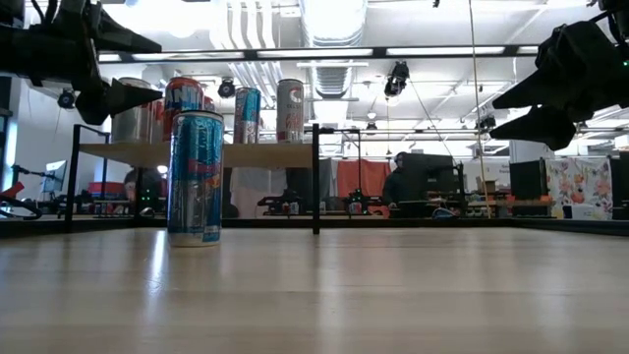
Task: Place canned beverage on shelf
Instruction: Put the bottom blue soda can on the shelf
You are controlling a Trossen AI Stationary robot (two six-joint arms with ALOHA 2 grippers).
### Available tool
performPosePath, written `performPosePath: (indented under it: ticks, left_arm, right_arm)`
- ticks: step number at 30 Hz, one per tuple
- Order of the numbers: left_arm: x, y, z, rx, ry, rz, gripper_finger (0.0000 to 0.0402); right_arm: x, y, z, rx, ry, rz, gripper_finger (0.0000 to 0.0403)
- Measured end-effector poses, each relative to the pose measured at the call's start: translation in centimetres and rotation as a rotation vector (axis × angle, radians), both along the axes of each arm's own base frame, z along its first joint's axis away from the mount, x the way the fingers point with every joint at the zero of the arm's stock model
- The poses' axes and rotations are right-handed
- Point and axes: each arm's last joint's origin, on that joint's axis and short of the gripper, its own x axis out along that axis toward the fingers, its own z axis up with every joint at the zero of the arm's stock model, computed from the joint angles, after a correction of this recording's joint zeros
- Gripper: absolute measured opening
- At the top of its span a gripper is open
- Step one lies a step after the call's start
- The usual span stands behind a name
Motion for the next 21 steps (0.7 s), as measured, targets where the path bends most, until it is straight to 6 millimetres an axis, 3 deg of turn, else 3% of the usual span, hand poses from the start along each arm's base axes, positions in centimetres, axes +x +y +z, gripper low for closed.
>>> performPosePath:
  ticks: [3,9,21]
  left_arm:
    - [-0.1,0.1,0.6,-0.125,-0.127,0.01,0.0398]
    - [-0.2,0.4,0.8,-0.544,-0.381,0.107,0.0398]
    - [1.9,0.1,1.1,-0.793,-0.399,0.067,0.0398]
  right_arm:
    - [0.0,0.0,0.0,0.0,0.0,0.0,0.0336]
    - [0.0,0.0,0.0,0.0,-0.001,0.0,0.0336]
    - [0.0,0.0,0.0,0.0,0.0,0.0,0.0336]
